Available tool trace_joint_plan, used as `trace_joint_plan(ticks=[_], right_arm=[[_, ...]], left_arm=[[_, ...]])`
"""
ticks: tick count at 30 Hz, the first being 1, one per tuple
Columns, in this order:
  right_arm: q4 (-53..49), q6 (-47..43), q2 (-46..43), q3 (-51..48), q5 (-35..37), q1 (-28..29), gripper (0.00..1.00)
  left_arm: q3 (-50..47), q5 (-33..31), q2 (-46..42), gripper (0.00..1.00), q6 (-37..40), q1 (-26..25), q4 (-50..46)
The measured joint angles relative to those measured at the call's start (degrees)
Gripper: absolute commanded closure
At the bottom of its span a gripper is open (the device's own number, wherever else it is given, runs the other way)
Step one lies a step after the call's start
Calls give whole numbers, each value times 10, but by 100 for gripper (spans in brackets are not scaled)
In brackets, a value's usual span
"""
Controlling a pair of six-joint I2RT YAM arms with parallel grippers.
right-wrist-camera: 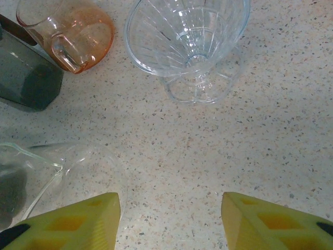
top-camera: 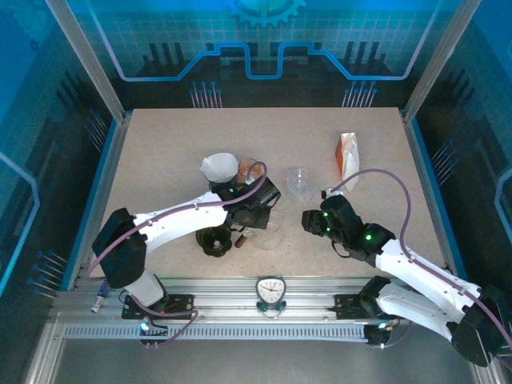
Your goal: Place the coffee filter in the dripper
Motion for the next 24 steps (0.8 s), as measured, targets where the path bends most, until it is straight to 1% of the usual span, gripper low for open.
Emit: trace_joint_plan(ticks=[3,8,11,15,19,21,24], right_arm=[[0,0,0,-2,0,0,41],[-1,0,0,-4,0,0,36],[-1,0,0,-4,0,0,34],[-3,-1,0,-4,-1,0,33],[-3,-13,7,1,-15,0,33],[-3,-20,19,11,-24,0,32],[-3,-30,37,29,-35,0,32]], left_arm=[[0,-2,3,89,0,-4,3],[0,-2,3,80,-2,-11,13],[0,-2,3,72,-2,-12,19],[0,-5,-10,56,0,-12,23],[-1,-9,-60,36,0,-12,23],[-3,-12,-93,33,-5,-12,23],[-16,-19,-157,33,-9,-11,26]])
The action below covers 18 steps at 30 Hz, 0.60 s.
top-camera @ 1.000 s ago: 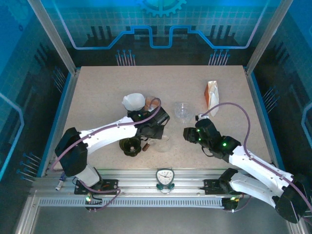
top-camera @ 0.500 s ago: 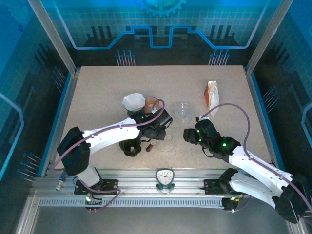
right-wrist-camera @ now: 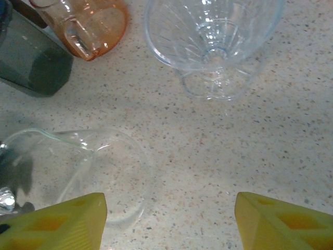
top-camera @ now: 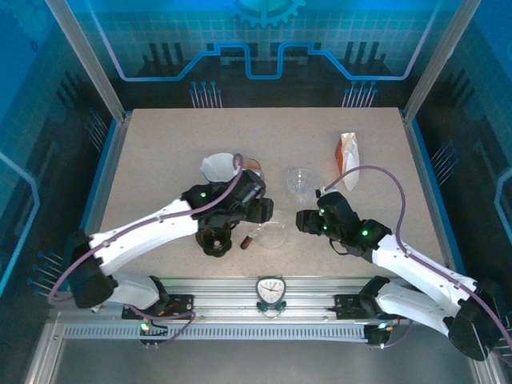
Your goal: Place the coffee filter in the dripper
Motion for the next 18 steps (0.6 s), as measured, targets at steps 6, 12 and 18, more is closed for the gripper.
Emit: trace_joint_plan(ticks=[6,12,18], right_arm=[[5,-12,26,17,-15,0,32],[9,-16,31,17,-21,0,32],[17,-17,31,16,-21,0,32]], left_arm=[[-111,9,-155,35,-41,68,-17],[-191,18,-245,39,-91,136,-96],[-252,49,-247,53,-131,185,-124]])
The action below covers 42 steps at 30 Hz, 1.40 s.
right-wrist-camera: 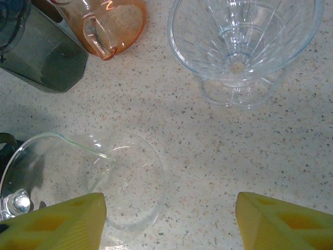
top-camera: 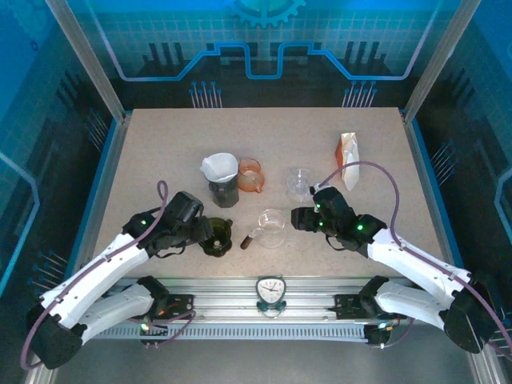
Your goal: Place the coffee filter in the dripper
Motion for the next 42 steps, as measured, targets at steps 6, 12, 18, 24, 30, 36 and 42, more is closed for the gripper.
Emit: trace_joint_plan(ticks=[6,12,18,24,30,36,42], right_arm=[[5,0,-2,-5,0,0,32],[4,-2,-16,-6,0,0,31],[4,-2,-19,-6,0,-1,31],[2,-2,-20,-8,0,-5,31],[0,-2,-19,-10,0,-13,31],[-5,0,-11,-16,0,-41,33],[-2,2,24,-34,-3,-68,36]], left_arm=[[-27,19,29,57,-13,15,7],[-32,21,71,67,-11,24,38],[-52,25,95,78,-8,34,61],[-54,34,88,93,-6,36,79],[-54,44,77,100,3,37,91],[-54,48,74,100,5,37,90],[-37,65,40,100,18,37,61]])
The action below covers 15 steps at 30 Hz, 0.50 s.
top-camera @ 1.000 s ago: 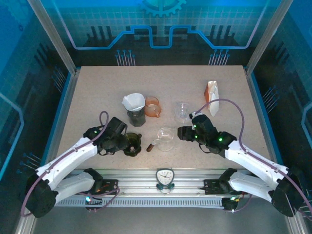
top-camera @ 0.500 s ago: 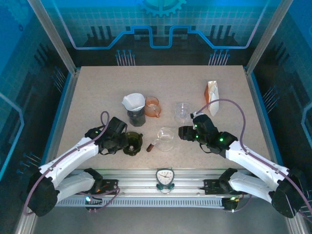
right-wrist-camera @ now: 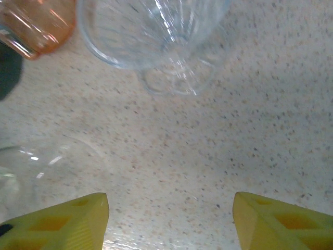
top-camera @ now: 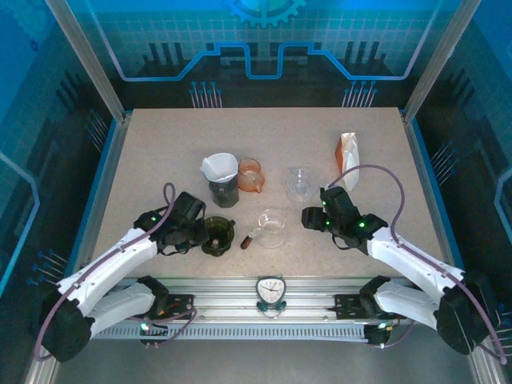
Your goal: Place the coffee filter in the dripper
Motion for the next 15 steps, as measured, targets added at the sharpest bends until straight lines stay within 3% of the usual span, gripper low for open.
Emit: trace_joint_plan(ticks=[8,15], right_arm=[[28,-1,75,-2,-19,-2,38],[41,0,75,-4,-19,-2,38]], left_arm=[[110,19,-33,100,19,-17,-36],[245,26,34,100,42,-87,-46]])
